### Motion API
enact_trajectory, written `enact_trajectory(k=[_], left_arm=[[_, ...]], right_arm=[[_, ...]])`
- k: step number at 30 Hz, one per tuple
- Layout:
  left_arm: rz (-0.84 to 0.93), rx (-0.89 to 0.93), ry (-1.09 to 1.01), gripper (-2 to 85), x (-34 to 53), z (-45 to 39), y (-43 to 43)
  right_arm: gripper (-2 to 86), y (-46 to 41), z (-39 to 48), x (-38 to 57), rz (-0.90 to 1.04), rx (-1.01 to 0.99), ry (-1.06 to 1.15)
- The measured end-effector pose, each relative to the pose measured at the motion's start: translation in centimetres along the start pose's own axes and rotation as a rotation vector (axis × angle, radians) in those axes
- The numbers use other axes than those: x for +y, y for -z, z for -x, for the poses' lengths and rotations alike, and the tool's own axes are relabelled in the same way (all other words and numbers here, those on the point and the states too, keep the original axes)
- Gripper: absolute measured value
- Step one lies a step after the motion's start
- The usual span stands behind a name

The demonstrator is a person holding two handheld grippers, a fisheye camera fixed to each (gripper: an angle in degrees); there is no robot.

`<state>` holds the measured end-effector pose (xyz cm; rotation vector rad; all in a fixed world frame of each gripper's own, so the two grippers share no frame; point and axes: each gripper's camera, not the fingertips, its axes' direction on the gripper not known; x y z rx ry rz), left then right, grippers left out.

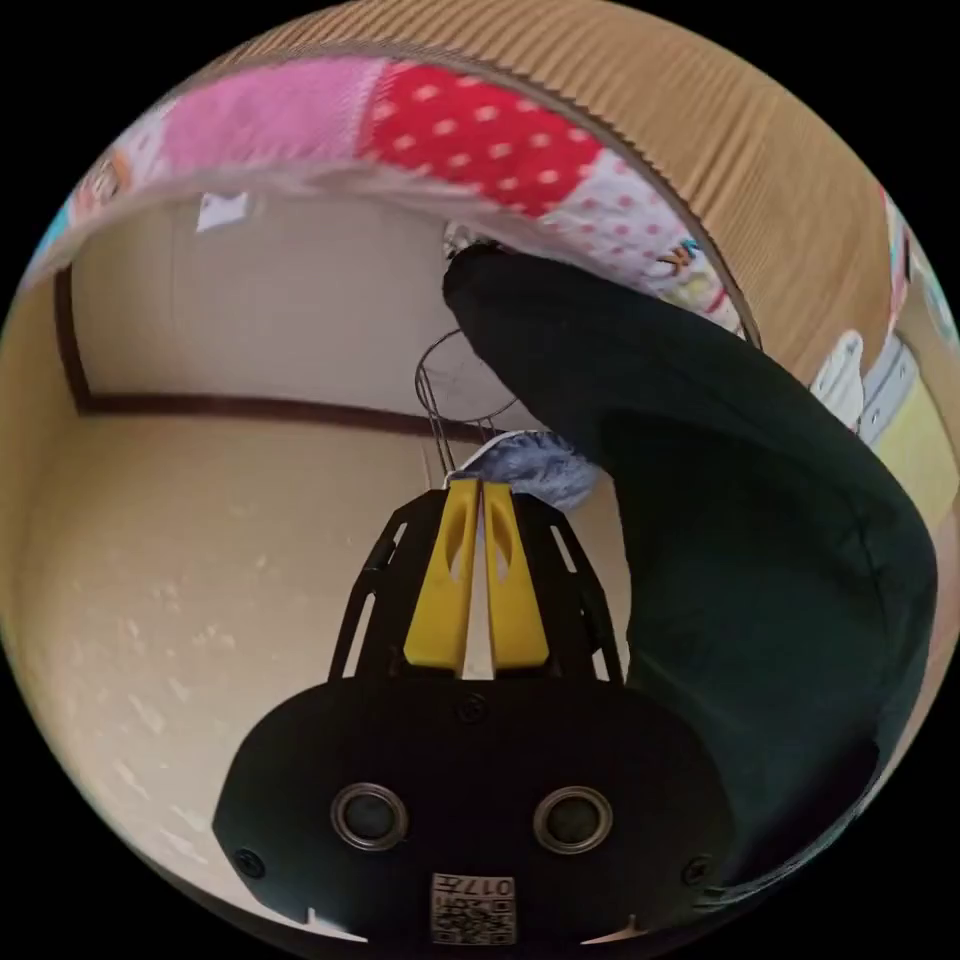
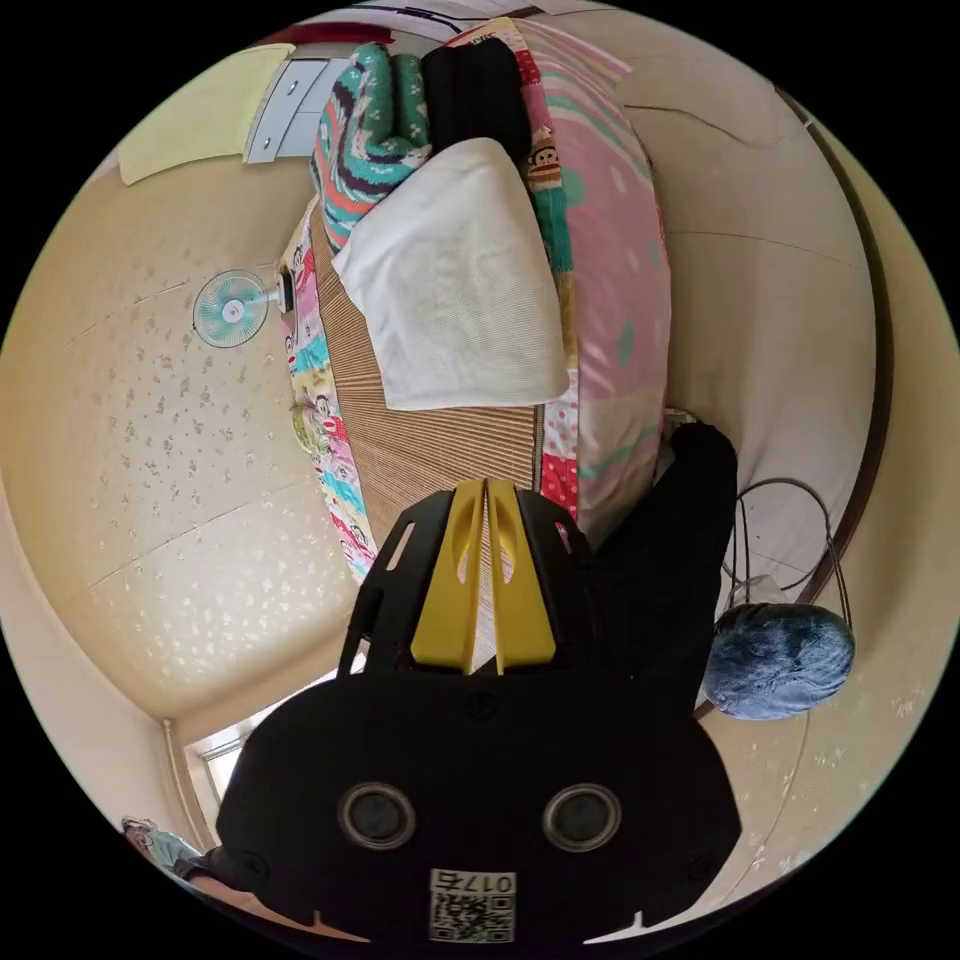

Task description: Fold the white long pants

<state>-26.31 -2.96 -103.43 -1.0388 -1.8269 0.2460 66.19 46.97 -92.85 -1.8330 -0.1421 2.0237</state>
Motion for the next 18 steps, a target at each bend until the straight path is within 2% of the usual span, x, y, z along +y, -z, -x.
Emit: enact_trajectory(k=[2,3,7,9,14,18], left_arm=[[-0.014,0.004,0.051,-1.0,0.9,1.2,0.3],[-0.032,-0.056,0.032,-1.0,1.2,0.7,1.2],[-0.143,-0.239,-0.136,-1.0,1.6,-5.0,5.7],[-0.218,-0.272,-0.185,-1.0,2.0,-8.2,7.6],[-0.337,-0.234,-0.276,-1.0,2.9,-17.2,8.7],[-0.383,-0.192,-0.349,-1.0,3.8,-24.1,6.1]], right_arm=[[0.4,1.8,-1.1,-1.3,0.013,0.01,-0.047],[0.5,2.2,-1.5,-1.6,0.016,0.005,-0.063],[0.8,4.7,-3.4,-3.8,-0.005,-0.087,-0.125],[1.0,5.4,-3.8,-4.9,-0.015,-0.134,-0.134],[4.1,6.3,-4.1,-8.4,-0.032,-0.259,-0.151],[8.9,6.7,-4.0,-11.2,-0.049,-0.324,-0.176]])
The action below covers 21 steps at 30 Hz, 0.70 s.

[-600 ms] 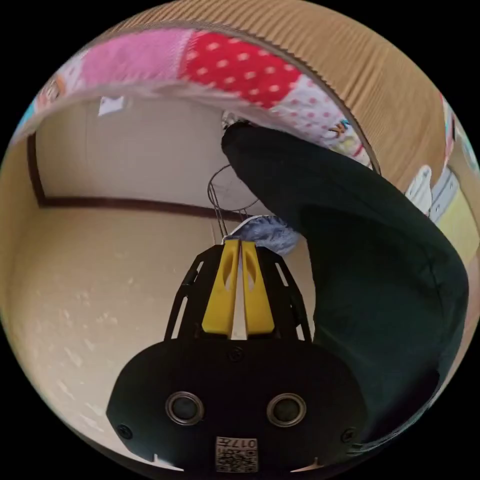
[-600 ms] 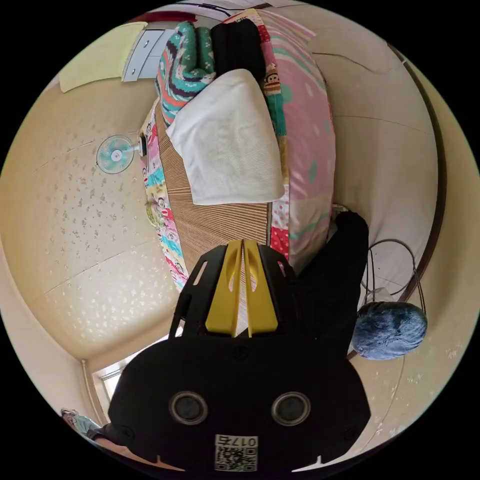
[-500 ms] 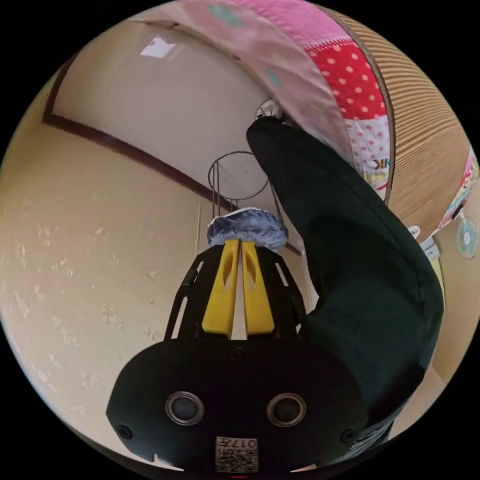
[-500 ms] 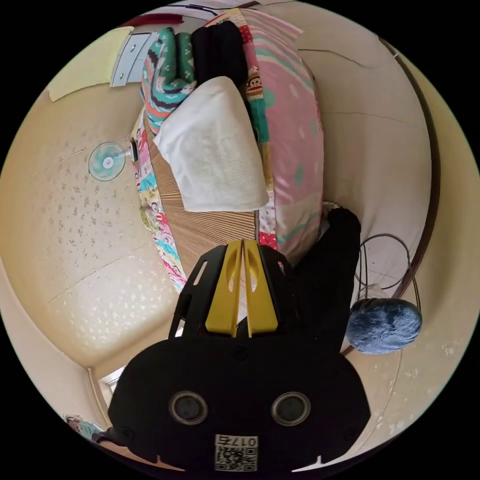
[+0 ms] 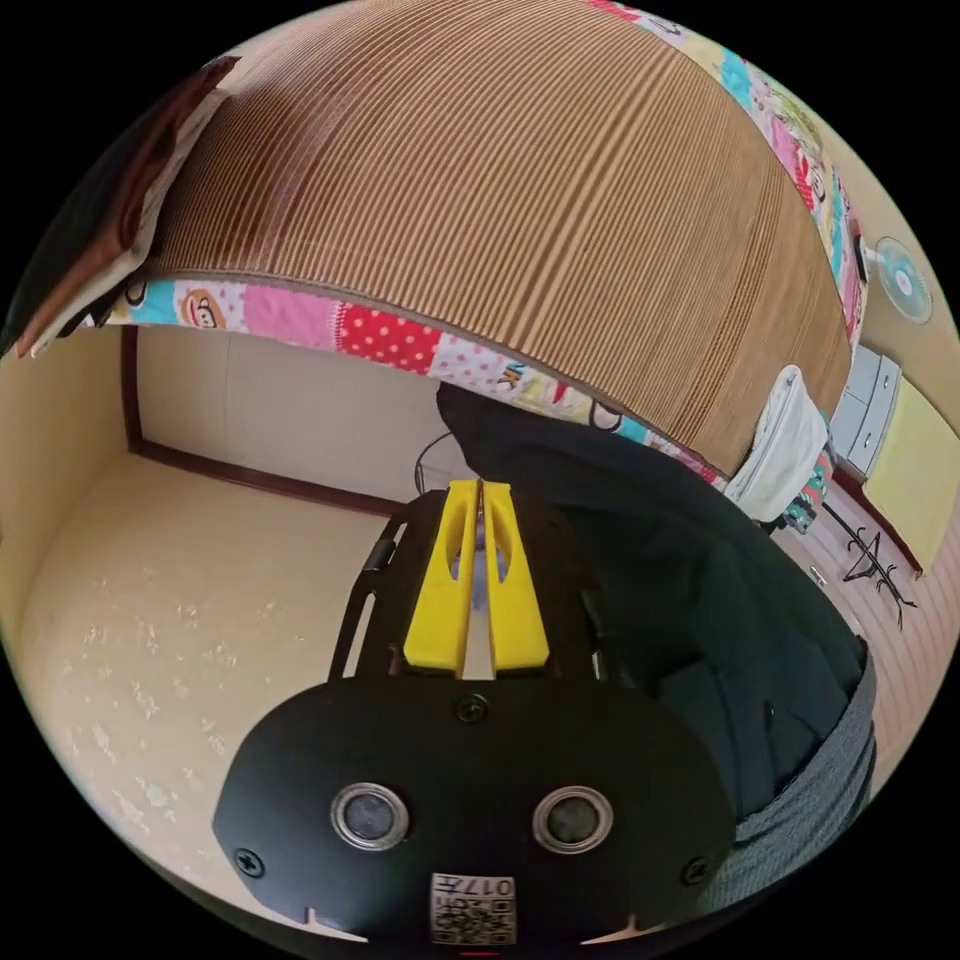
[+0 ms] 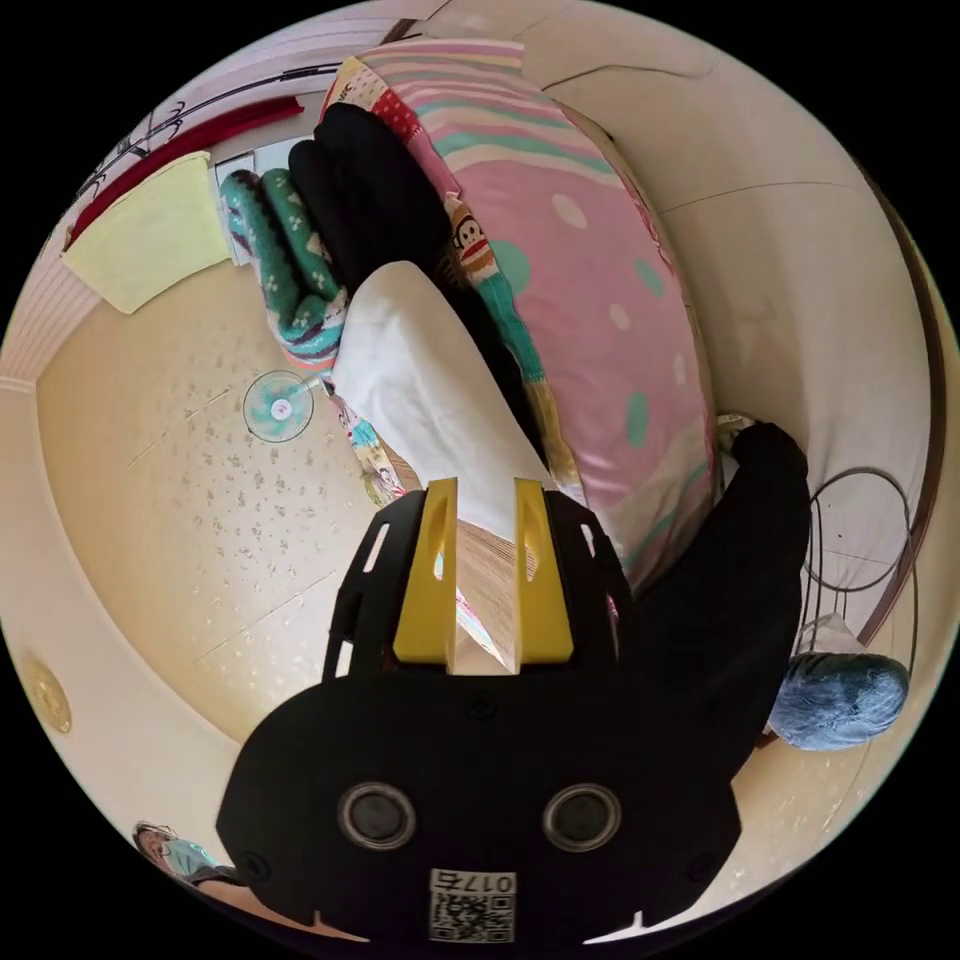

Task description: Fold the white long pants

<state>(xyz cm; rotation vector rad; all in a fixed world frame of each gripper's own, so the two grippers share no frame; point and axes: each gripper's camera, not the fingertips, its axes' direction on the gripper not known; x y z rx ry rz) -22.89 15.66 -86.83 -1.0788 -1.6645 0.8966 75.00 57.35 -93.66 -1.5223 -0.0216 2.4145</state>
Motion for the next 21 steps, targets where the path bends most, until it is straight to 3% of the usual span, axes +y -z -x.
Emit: enact_trajectory(k=[2,7,10,15,19,21], left_arm=[[0.029,-0.009,-0.036,-0.9,-0.4,-2.6,-1.5],[0.188,-0.248,-0.121,-0.8,-0.3,-8.2,-5.7],[0.211,-0.32,-0.125,-0.6,0.2,-10.0,-6.4],[0.138,-0.312,-0.088,-0.5,0.5,-12.5,-5.6],[0.06,-0.298,-0.082,-0.6,0.9,-15.1,-5.9],[0.041,-0.295,-0.099,-0.6,1.3,-16.4,-6.7]], right_arm=[[10.9,0.1,0.5,-2.0,-0.014,-0.043,-0.006],[14.1,-0.1,1.9,-5.5,-0.022,-0.066,0.015],[15.2,0.9,4.6,-6.4,-0.11,-0.082,0.155],[12.5,0.1,7.4,-8.5,-0.06,0.053,0.229],[7.8,-3.1,14.7,-2.5,0.154,0.153,0.643],[7.3,-5.3,17.7,3.1,0.305,0.107,0.862]])
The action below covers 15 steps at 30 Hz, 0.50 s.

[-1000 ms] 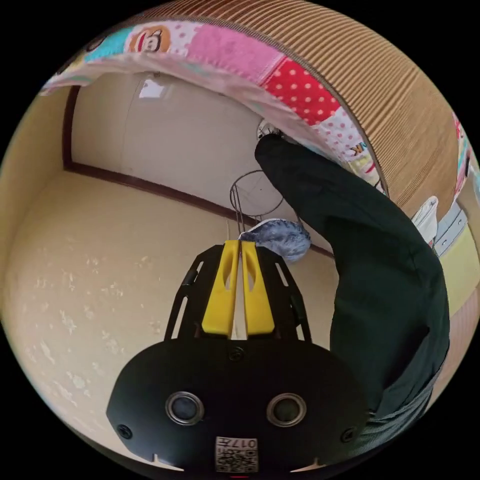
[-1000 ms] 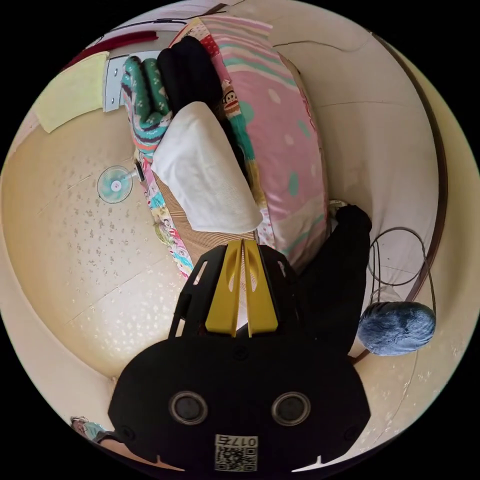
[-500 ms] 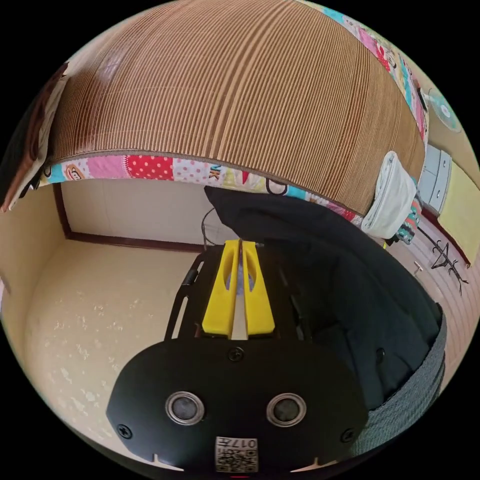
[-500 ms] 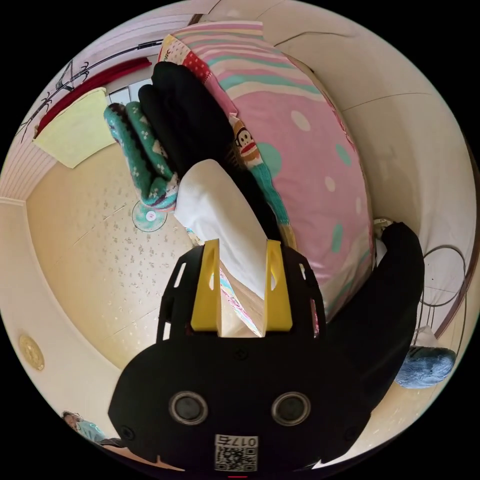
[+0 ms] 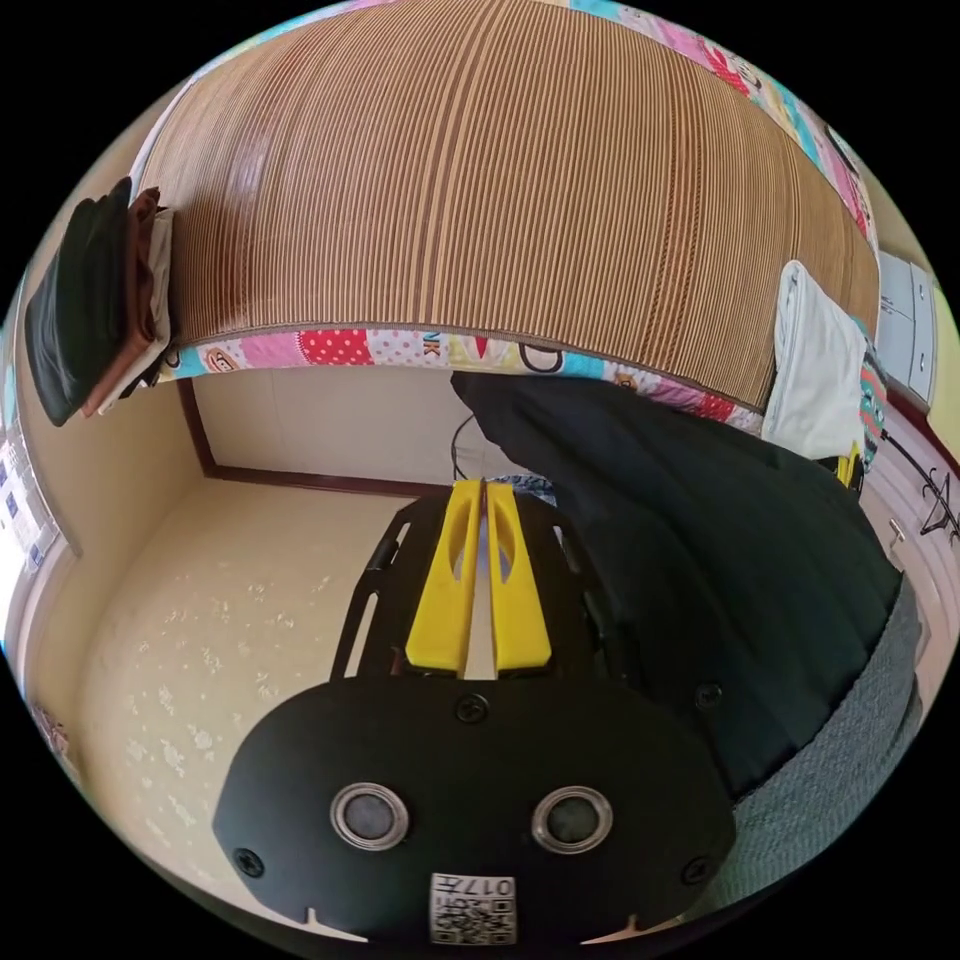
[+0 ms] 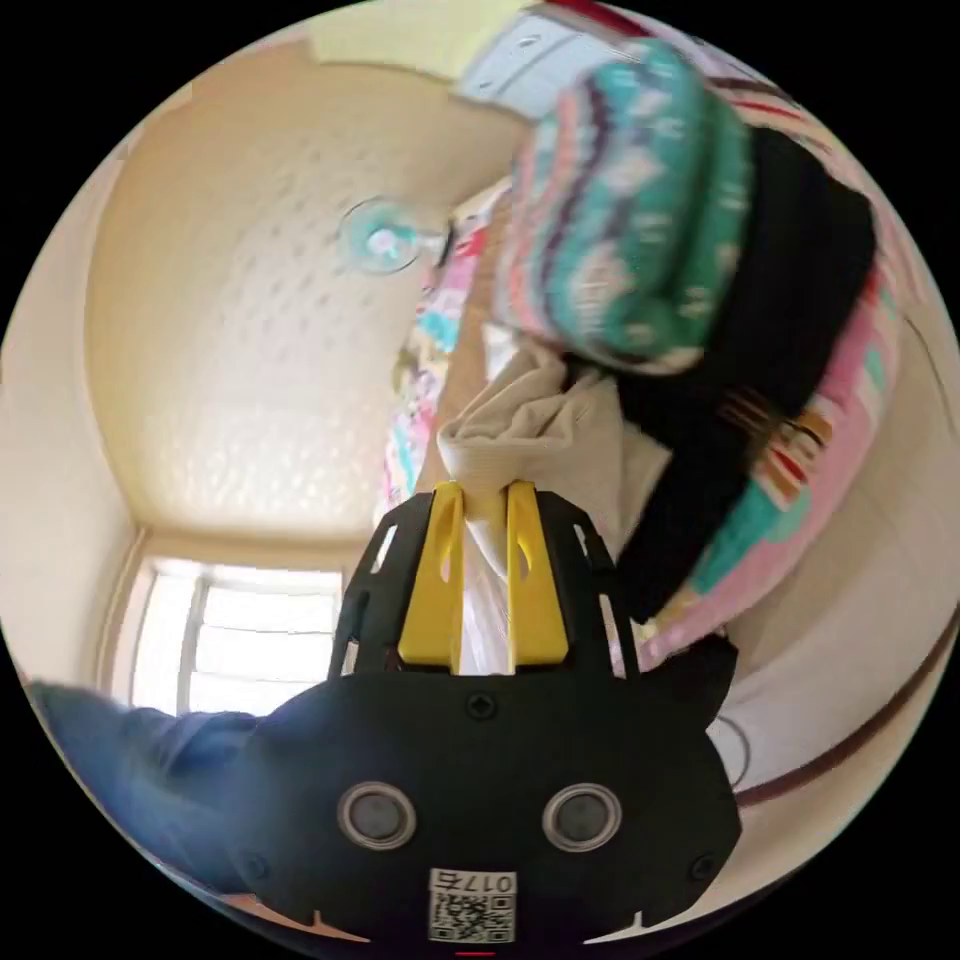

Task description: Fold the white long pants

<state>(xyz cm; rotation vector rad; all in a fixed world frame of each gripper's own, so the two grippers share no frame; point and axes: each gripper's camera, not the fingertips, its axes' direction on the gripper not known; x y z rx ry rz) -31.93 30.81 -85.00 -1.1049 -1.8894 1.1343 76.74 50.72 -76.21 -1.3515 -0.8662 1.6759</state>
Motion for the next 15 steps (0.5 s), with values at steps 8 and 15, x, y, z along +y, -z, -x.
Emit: enact_trajectory(k=[8,15], left_arm=[[0.074,-0.042,-0.003,-0.5,1.0,-2.5,-6.5],[0.037,0.129,0.156,-0.5,3.8,0.1,-12.4]], right_arm=[[6.6,-19.6,19.1,6.8,0.916,-0.345,0.758],[7.6,-18.9,8.8,6.0,0.65,-0.143,0.243]])
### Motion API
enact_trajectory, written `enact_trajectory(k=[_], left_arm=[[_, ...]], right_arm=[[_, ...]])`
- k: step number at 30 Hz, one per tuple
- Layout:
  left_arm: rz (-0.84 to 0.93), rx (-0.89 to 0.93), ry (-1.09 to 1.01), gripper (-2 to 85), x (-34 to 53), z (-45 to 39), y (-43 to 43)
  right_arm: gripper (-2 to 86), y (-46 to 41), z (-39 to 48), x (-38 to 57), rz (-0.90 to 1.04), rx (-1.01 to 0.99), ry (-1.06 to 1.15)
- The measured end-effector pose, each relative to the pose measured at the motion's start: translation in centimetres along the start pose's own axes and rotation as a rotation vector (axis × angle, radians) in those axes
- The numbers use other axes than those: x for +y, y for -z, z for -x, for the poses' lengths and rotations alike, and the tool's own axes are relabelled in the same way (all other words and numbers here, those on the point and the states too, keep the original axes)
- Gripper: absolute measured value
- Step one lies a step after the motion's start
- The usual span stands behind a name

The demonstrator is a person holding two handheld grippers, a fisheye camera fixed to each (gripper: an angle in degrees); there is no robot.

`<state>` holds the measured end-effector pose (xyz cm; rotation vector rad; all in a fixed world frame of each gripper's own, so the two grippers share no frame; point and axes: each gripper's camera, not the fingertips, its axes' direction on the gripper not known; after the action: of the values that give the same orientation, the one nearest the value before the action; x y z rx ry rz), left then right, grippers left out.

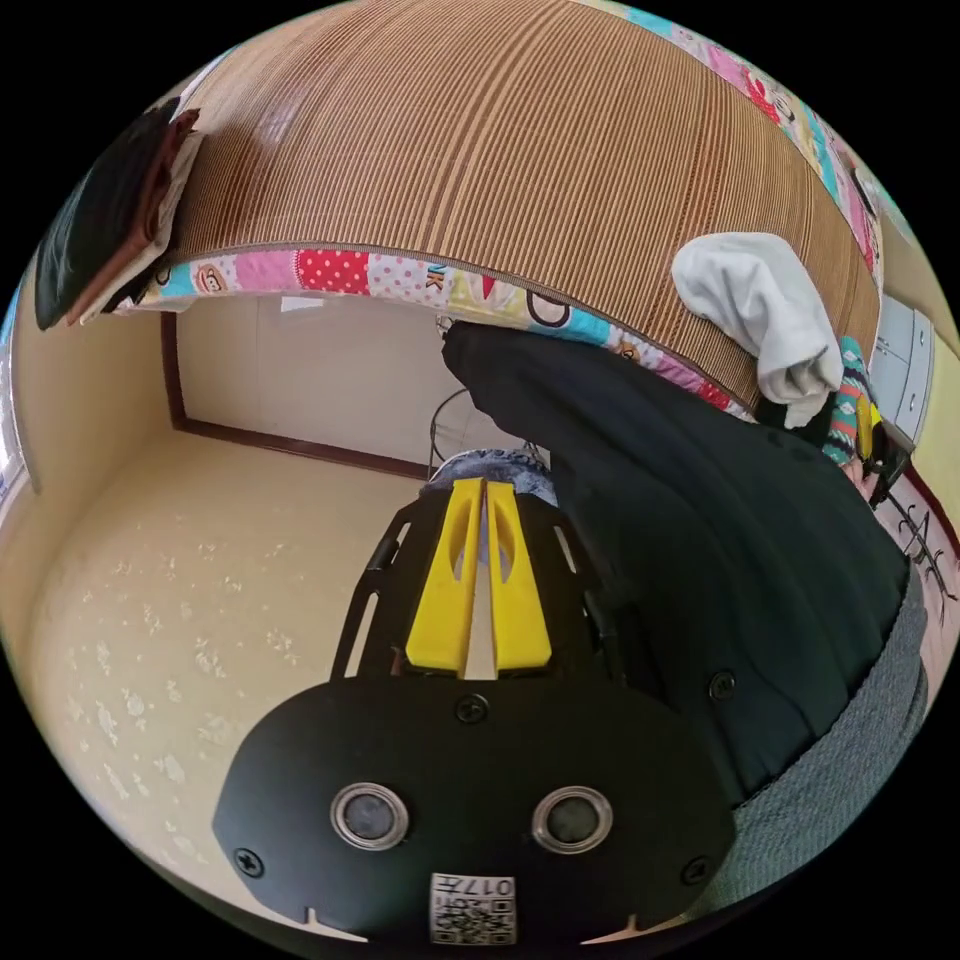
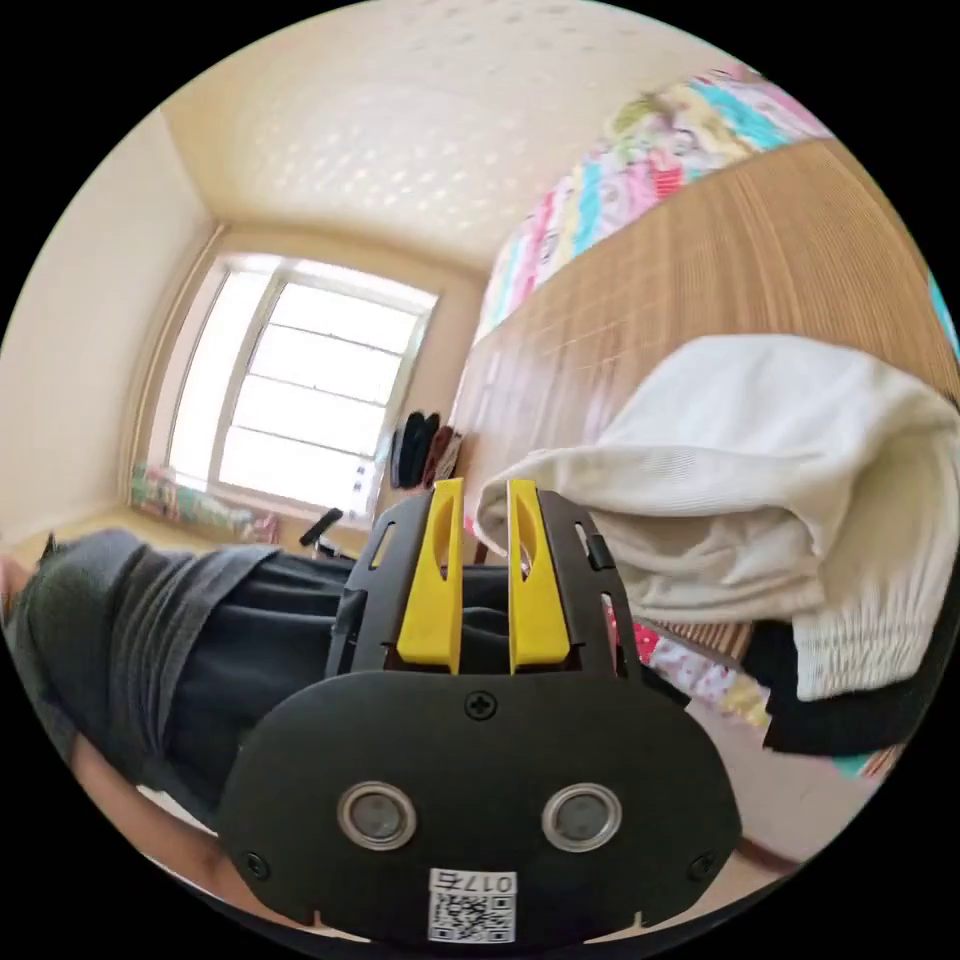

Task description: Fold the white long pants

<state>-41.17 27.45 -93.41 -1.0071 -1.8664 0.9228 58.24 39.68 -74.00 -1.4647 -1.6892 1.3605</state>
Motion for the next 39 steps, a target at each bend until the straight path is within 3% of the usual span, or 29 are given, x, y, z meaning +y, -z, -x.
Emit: enact_trajectory(k=[2,5,9,11,17,20,25,34,39], left_arm=[[0.029,-0.002,0.024,-0.4,0.5,0.8,-1.9],[0.073,-0.003,0.059,-0.4,0.9,2.0,-4.8],[0.127,-0.028,0.068,-0.5,0.3,3.0,-7.2],[0.122,-0.046,0.069,-0.5,-0.5,3.1,-7.3],[-0.041,-0.02,-0.069,-0.6,-3.7,-0.4,-5.8],[-0.182,0.011,-0.215,-0.4,-4.1,-3.7,-4.5],[-0.429,0.261,-0.491,6.2,-3.5,-10.0,-1.5],[-0.744,0.168,-1.149,15.7,7.4,-27.8,1.9],[-1.009,0.173,-1.168,18.7,14.6,-28.6,2.1]], right_arm=[[9.4,3.8,-6.5,4.8,-0.21,0.124,-0.354],[11.0,6.6,-11.3,11.0,-0.373,0.262,-0.577],[11.9,5.2,-15.8,13.7,-0.316,0.262,-0.642],[11.8,3.4,-17.5,15.3,-0.353,0.156,-0.648],[5.9,-2.7,-17.8,20.0,-0.451,0.086,-0.71],[3.9,-3.7,-14.2,23.1,-0.613,-0.137,-0.501],[2.9,-6.6,-3.8,21.5,-0.471,-0.052,-0.126],[2.1,-16.3,21.0,21.0,-0.307,-0.12,0.505],[2.0,-24.9,30.3,25.9,-0.283,-0.241,0.656]])
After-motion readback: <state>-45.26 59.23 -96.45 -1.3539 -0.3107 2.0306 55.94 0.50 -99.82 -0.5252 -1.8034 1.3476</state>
